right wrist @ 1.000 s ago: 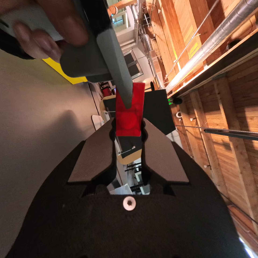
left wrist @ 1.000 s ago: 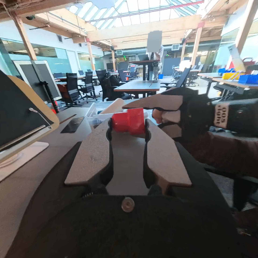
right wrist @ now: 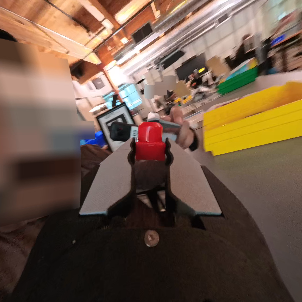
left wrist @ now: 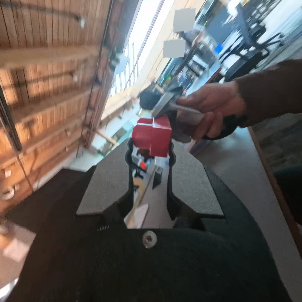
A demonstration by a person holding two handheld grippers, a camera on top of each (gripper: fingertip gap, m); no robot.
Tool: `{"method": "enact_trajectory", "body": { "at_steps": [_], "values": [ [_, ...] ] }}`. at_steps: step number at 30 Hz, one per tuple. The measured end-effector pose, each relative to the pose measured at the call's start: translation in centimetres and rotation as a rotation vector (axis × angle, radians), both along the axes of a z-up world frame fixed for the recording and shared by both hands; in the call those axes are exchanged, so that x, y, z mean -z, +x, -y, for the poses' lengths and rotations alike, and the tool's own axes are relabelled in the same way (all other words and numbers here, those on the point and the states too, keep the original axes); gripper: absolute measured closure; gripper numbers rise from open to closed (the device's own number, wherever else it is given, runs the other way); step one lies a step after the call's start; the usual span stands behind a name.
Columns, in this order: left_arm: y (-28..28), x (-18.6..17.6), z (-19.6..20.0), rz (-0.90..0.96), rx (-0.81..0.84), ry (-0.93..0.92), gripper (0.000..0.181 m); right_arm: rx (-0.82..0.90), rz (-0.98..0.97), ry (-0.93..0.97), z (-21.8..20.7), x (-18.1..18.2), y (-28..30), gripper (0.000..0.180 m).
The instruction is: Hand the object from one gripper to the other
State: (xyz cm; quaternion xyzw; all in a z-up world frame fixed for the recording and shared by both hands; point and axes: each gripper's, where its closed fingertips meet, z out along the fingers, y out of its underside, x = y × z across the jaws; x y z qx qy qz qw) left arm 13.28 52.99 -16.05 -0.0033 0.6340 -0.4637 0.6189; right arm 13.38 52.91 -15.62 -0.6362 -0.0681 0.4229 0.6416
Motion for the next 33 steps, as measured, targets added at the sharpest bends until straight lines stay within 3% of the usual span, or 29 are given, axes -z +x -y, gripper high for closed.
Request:
{"method": "enact_trajectory", "body": {
  "at_steps": [1,2,7,12,14,18,21,24,27,30,33],
  "values": [
    [0.9,0.3,-0.6,-0.066,-0.033,-0.037,0.142,0.071,0.045,0.01,-0.2,0.0,0.8,0.146],
    [1.4,0.7,-0.8,-0.141,-0.026,-0.077,0.144,0.129,0.093,0.025,-0.2,-0.1,1.3,0.146],
    [1.1,0.7,-0.6,-0.471,0.215,-0.384,0.121,0.346,0.347,0.147,0.8,-1.6,2.4,0.147],
    [0.4,-0.5,-0.4,-0.547,0.365,-0.54,0.125,0.397,0.543,0.259,1.3,-1.9,1.1,0.146],
    [0.7,-0.3,-0.2,-0.535,0.341,-0.533,0.125,0.417,0.575,0.299,1.3,-2.1,0.8,0.146],
    [0.5,-0.1,0.8,-0.497,0.346,-0.492,0.145,0.394,0.611,0.307,1.2,-1.7,0.1,0.146],
    [0.4,-0.1,1.0,-0.498,0.347,-0.463,0.146,0.366,0.584,0.278,1.2,-1.5,0.0,0.147],
    [1.1,0.3,0.2,-0.433,0.191,-0.351,0.147,0.382,0.561,0.182,0.9,-0.7,1.1,0.141],
    [1.8,0.7,-0.6,-0.336,-0.013,-0.195,0.147,0.372,0.567,0.164,1.5,-0.6,1.6,0.124],
    [2.4,1.8,-1.4,-0.415,-0.134,-0.159,0.147,0.485,0.763,0.104,1.8,0.7,3.1,0.118],
    [2.3,2.0,-1.3,-0.583,-0.051,-0.331,0.147,0.525,0.977,0.005,1.8,2.7,3.3,0.119]
  ]
}}
